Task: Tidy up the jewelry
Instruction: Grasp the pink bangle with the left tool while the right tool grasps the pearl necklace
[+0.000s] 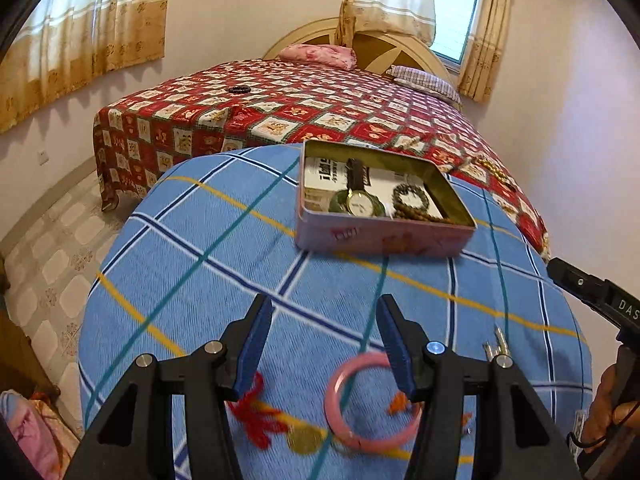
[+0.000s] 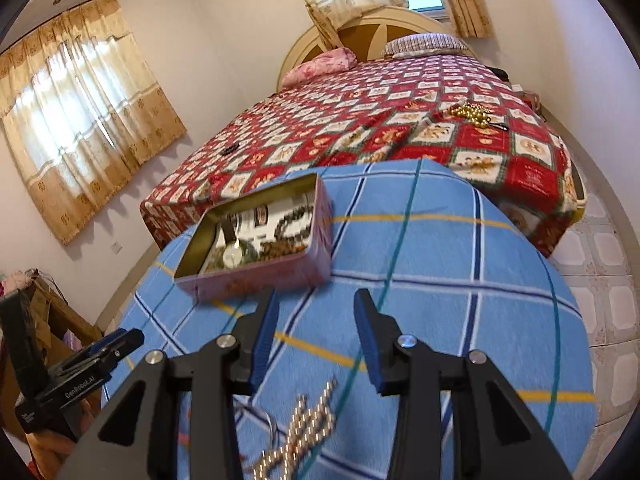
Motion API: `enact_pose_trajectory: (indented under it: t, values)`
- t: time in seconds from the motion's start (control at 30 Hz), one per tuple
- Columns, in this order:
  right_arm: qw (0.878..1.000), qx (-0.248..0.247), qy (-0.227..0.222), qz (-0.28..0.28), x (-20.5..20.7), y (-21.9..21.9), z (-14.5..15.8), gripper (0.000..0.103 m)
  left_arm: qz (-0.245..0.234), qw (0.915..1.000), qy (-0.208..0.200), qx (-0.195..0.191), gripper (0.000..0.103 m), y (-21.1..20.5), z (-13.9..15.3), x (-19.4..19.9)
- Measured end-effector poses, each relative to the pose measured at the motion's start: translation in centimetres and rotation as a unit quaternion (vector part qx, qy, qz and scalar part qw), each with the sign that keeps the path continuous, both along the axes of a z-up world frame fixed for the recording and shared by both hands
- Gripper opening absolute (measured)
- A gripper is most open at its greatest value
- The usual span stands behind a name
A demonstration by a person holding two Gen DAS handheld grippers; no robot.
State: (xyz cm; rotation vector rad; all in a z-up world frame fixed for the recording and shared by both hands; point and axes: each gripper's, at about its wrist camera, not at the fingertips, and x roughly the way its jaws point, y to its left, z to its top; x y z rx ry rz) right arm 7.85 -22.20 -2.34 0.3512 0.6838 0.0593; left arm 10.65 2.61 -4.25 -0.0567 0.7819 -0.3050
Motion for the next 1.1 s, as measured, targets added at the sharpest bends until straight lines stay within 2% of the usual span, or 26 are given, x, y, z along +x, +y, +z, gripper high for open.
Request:
enact_pose_trajectory:
  t: [0.13,0.3,0.5,0.63,0.73,0.87,1.0,1.1]
  values:
    - [1.000,-0.005,0.006,0.011,-1.3,0.4,-0.6,0.042,-0.002,0.9999,-0.005,0.014,0.055,0.2,-0.3,-1.4]
    - [1.000,-0.010,0.015,0.018,-2.5,0.8,-1.3,0.042,-0.007,0.9999,0.003,0.013,0.055,0.4,-1.1,-2.7]
    - [0.998,-0.014,0.044,0.037,-3.6,1.6,-2.9,0.042,-0.048,0.9986,0.004,0.022,0.055,-1.0,-1.9,-3.9]
    - [0.997,-0.018,0.061,0.047,-3.9,2.3,-4.0,0.042,-0.080,0.9962,0.031,0.011,0.055,-2.2,-2.8,-4.2]
    - [0.997,-0.012,0.065,0.042,-4.0,2.1,-4.3,0.042,-0.093,0.9942,0.050,-0.019,0.055,-3.1,-3.0,-4.8]
    - [0.997,-0.011,0.060,0.037,-4.1,1.8,-4.0,0.042,-0.092,0.9933,0.064,-0.028,0.055,-4.9,-3.3,-5.1]
    - [0.998,-0.007,0.059,0.035,-4.2,1.7,-4.0,0.042,-0.065,0.9925,0.100,-0.026,0.055,-5.9,-4.6,-4.4]
    - [0.998,-0.008,0.058,0.034,-4.3,1.7,-4.0,0.042,-0.052,0.9936,0.099,-0.014,0.055,-6.0,-4.8,-4.3]
